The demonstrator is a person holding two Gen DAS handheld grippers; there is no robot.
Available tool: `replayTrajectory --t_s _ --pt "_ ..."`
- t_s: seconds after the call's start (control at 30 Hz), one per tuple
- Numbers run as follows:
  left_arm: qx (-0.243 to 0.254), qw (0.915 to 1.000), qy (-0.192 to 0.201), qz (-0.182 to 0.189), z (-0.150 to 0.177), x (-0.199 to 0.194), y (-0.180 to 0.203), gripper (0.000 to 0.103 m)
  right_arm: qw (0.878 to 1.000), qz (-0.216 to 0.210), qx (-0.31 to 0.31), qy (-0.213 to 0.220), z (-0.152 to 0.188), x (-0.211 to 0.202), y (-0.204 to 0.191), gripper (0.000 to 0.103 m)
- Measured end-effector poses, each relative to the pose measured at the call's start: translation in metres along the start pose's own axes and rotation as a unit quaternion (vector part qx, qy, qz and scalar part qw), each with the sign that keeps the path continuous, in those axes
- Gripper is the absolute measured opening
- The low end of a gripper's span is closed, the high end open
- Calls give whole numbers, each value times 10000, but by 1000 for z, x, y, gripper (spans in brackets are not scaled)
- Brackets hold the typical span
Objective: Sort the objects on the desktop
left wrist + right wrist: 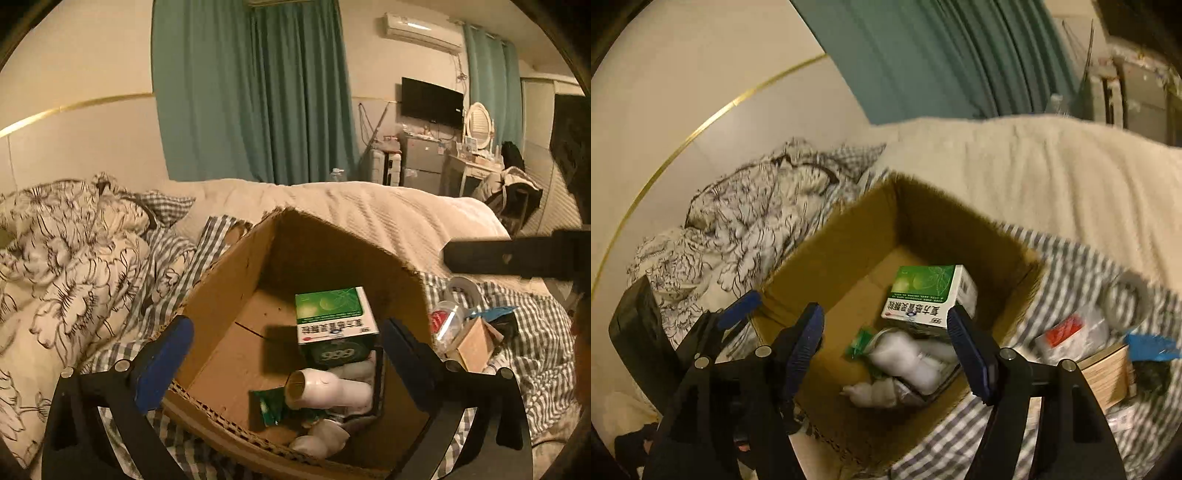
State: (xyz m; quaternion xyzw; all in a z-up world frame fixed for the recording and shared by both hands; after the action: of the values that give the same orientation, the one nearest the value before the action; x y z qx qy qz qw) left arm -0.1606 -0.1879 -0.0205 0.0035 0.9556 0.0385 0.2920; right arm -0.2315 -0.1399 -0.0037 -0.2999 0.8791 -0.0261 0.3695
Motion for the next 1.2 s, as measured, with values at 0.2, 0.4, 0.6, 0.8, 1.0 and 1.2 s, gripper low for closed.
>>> replayTrajectory --t_s 0.2,0.4,0.6,0.8,1.0,1.2 --pt "16 9999 147 5 0 -35 23 103 9980 522 -196 311 -8 -85 29 69" --pt "195 9998 -66 -27 29 -47 69 103 9953 923 -183 242 29 -154 75 69" --pt "446 9972 -583 135 90 -22 134 103 9920 1259 7 -26 96 -161 150 70" --pt "1236 9865 -1072 -62 136 35 183 103 9900 1320 345 -354 145 -136 226 70" --pt "1391 9820 -1252 255 137 85 225 103 9897 1293 -56 -619 161 -91 262 70" --pt "1651 9766 -1334 345 138 123 248 103 9894 1097 -295 -900 173 -44 281 70"
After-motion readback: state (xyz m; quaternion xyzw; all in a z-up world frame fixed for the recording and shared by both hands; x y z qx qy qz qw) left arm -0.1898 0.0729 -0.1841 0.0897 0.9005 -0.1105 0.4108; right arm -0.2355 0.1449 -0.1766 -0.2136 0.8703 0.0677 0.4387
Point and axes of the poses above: each gripper's, at about its wrist camera, not at the fingertips, and x roughly the way its jaws point, y to its right, z to its underside, the point moved 10 cm from there along x, roughly the way its jaws point, and after that the axes turned 10 degrees about -x, right-handed, at the moved point
